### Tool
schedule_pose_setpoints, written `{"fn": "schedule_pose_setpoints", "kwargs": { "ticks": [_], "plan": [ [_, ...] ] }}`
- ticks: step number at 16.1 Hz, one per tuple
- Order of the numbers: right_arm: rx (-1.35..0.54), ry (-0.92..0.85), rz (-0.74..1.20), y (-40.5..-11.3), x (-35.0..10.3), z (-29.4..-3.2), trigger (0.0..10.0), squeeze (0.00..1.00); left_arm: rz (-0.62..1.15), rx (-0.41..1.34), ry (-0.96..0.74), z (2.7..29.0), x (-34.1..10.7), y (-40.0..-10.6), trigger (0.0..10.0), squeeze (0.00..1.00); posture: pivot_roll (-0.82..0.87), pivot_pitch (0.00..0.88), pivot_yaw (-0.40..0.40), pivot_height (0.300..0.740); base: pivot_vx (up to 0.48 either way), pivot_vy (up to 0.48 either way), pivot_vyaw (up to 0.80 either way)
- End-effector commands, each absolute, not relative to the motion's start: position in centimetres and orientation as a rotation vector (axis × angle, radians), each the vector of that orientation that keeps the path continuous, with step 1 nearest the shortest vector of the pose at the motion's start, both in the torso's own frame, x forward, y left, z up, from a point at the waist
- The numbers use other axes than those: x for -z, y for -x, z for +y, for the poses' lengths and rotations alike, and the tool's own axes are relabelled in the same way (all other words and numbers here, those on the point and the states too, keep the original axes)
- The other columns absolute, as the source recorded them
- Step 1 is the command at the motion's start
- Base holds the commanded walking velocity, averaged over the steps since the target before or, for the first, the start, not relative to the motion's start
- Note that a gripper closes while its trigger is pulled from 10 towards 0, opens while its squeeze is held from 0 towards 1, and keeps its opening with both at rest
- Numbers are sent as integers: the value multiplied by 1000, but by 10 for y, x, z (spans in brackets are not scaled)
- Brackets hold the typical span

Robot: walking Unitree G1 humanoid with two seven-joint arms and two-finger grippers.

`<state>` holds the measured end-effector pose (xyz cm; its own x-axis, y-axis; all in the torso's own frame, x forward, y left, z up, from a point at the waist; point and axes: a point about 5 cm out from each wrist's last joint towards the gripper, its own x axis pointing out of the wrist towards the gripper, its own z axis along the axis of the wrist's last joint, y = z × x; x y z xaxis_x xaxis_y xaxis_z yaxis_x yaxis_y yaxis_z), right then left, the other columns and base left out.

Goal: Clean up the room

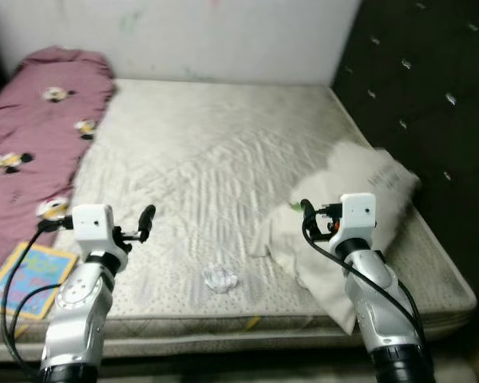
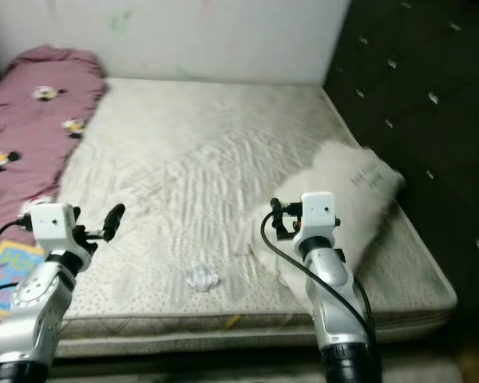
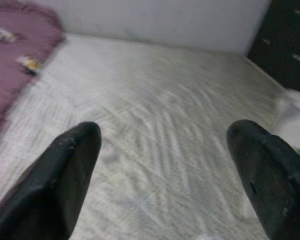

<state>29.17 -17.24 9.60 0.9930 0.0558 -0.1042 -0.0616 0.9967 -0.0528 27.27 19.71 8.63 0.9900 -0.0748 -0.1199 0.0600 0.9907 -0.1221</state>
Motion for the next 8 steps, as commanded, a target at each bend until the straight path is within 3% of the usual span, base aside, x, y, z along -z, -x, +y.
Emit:
{"fn": "schedule_pose_setpoints", "kwargs": {
  "ticks": [1,4,8],
  "plan": [
    [-49,48,102,-292,-98,-174,10000,0,133,80,111,197,-86,-273,10000,0,-6,0,-53,740,0,480,-719],
    [-30,39,110,-290,-95,-176,10000,0,133,66,105,200,-85,-272,10000,0,-9,0,-44,740,0,480,-383],
    [-24,41,112,-291,-94,-180,10000,0,119,75,52,200,-87,-272,10000,0,-4,0,-48,740,0,0,0]
  ]
}}
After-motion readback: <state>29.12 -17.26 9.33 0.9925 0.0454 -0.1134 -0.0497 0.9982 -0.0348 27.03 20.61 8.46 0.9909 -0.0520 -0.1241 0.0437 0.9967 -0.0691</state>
